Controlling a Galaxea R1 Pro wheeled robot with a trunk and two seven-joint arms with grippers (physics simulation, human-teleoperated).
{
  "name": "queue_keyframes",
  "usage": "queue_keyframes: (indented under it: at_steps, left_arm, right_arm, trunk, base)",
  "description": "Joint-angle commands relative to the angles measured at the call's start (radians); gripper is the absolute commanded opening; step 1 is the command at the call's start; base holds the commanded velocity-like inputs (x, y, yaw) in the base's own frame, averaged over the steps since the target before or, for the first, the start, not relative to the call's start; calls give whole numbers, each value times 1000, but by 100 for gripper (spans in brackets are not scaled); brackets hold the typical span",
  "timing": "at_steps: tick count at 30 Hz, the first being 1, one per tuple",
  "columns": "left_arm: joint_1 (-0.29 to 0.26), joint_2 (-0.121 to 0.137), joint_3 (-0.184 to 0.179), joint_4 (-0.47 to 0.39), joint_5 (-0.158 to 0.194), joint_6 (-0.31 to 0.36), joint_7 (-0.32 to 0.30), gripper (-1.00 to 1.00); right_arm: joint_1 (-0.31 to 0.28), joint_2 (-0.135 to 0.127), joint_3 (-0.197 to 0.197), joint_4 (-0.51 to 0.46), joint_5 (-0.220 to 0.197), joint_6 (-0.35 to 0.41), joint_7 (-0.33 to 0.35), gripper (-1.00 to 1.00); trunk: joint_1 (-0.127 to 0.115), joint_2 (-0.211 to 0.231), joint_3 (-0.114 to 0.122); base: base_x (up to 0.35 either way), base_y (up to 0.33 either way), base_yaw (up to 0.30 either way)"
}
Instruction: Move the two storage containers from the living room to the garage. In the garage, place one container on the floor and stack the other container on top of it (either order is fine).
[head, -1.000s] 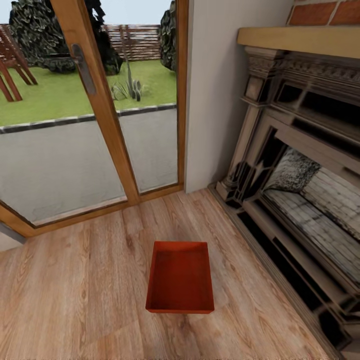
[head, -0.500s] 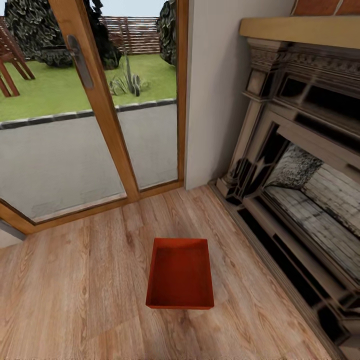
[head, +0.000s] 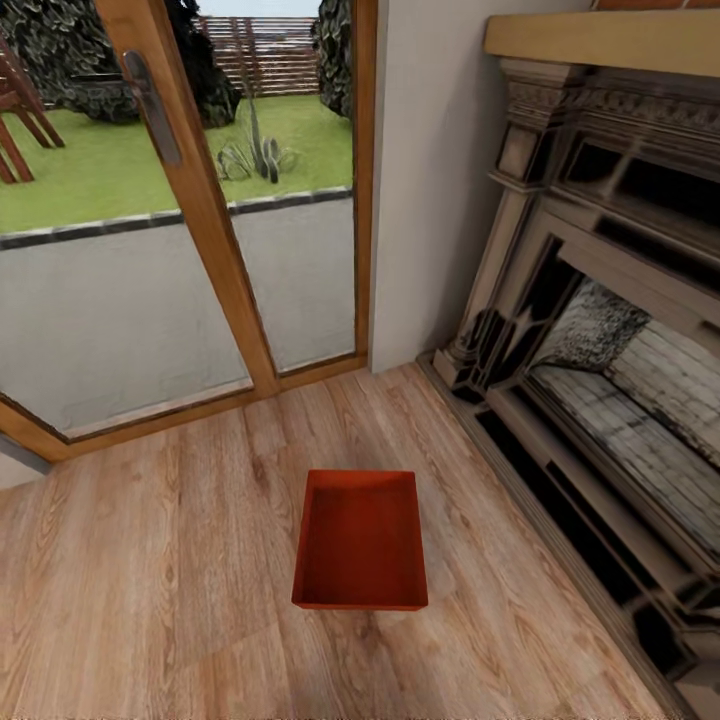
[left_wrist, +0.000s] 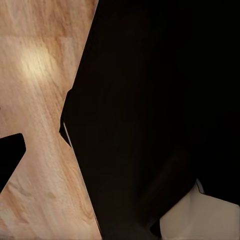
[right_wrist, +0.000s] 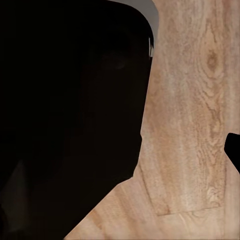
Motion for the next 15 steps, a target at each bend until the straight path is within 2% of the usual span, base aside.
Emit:
queue_keyframes:
  at_steps: [1, 15]
  left_arm:
    - [0, -1, -9, 0, 7, -3, 4, 100]
    - [0, 0, -9, 0, 7, -3, 4, 100]
  right_arm:
    - [-1, 1, 8, 3, -9, -5, 2, 100]
    - [-1, -5, 9, 3, -8, -7, 5, 100]
  trunk:
    - [0, 0, -2]
    - [0, 0, -14]
  base:
    - [0, 0, 0]
    - [0, 0, 0]
